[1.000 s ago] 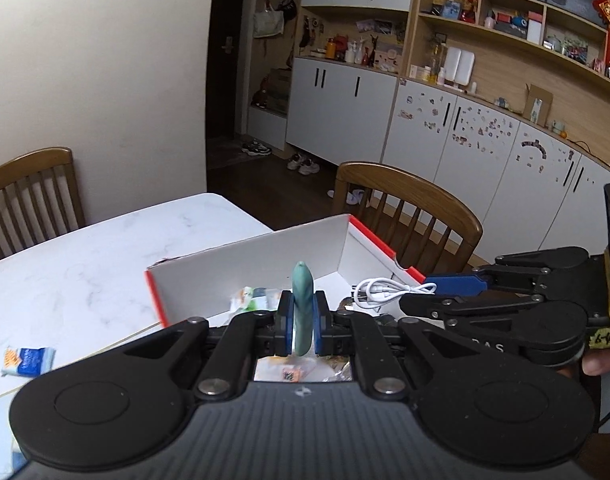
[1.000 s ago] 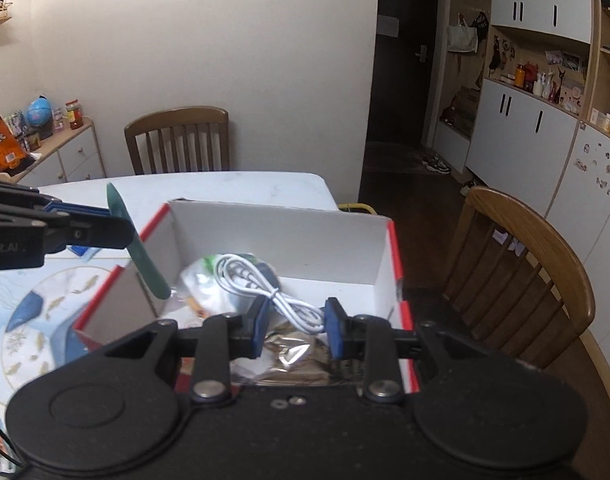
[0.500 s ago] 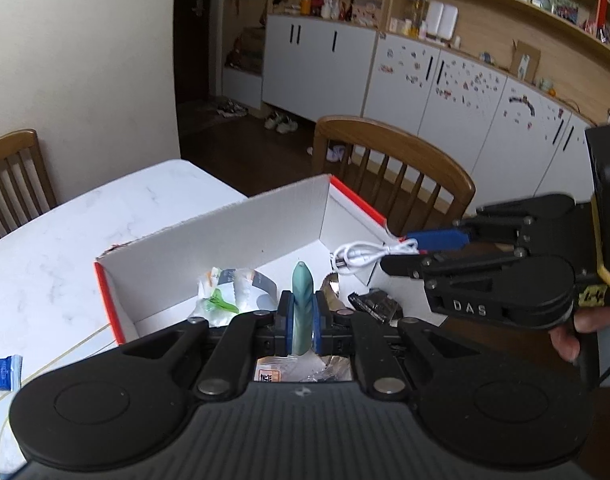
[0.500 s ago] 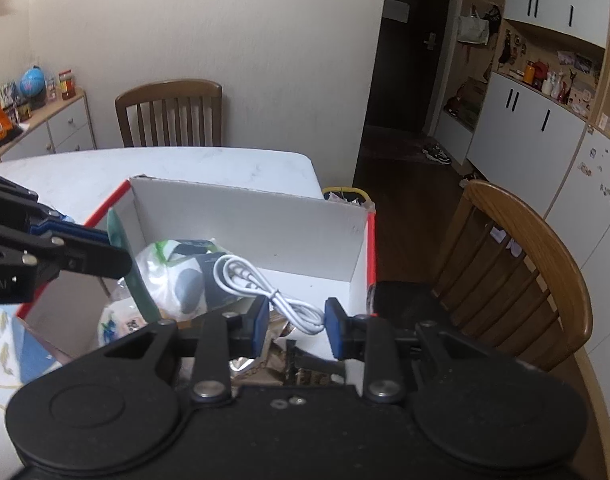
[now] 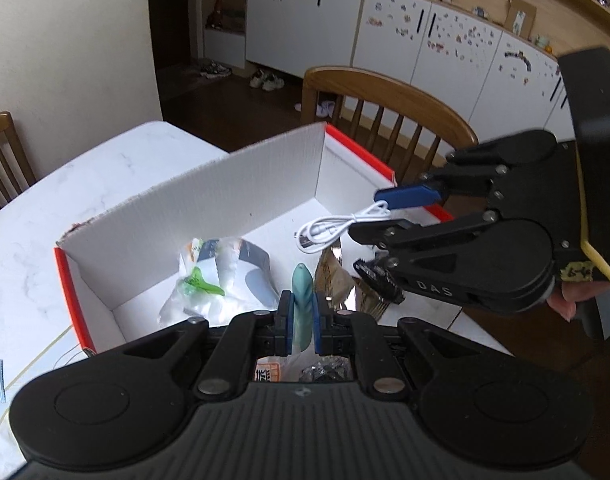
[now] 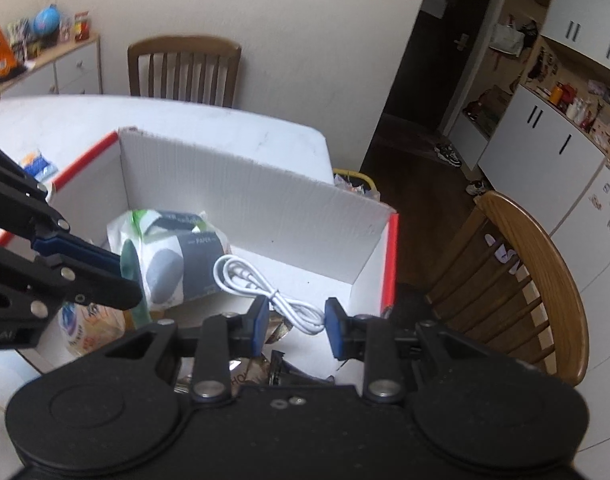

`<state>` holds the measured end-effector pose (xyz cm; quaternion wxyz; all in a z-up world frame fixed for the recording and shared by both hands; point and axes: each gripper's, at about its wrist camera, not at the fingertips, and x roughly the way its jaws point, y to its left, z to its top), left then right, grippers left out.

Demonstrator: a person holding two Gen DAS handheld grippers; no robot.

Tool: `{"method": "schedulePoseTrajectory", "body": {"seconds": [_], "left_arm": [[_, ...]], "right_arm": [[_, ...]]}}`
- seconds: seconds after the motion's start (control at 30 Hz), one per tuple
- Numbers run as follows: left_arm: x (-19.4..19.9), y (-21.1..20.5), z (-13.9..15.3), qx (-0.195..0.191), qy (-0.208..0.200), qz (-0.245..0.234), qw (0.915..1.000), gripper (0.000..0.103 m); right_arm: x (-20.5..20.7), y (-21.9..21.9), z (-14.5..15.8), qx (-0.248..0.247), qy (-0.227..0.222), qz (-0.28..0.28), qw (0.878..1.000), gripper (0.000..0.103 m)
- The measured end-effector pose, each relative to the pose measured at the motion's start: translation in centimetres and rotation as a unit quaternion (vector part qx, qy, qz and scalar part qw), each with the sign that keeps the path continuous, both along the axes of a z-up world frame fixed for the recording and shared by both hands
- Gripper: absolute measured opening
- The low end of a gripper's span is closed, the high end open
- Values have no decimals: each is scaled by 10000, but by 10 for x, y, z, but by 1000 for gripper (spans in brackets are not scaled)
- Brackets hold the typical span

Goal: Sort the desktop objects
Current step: 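Carry the green stick and white cable with both tools into the red shoebox, then open left tool to drop the green stick while right tool releases the cable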

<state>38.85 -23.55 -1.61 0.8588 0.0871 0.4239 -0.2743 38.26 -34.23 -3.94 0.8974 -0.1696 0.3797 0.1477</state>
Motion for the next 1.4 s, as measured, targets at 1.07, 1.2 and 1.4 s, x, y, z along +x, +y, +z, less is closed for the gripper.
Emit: {"method": "schedulePoseTrajectory", "body": {"seconds": [1.07, 1.2, 1.4], "left_arm": [[18, -4, -33, 249, 494, 29, 9985, 8], [13, 0, -29, 282, 412, 77, 9987, 18], [-1, 7, -16, 215, 17, 198, 9996, 68]], "right_arm": [[9, 14, -19, -218, 220, 233, 9992, 35], [4, 8, -11, -54, 188, 178, 9996, 38], [-4, 0, 0, 198, 149, 95, 9996, 44]]}}
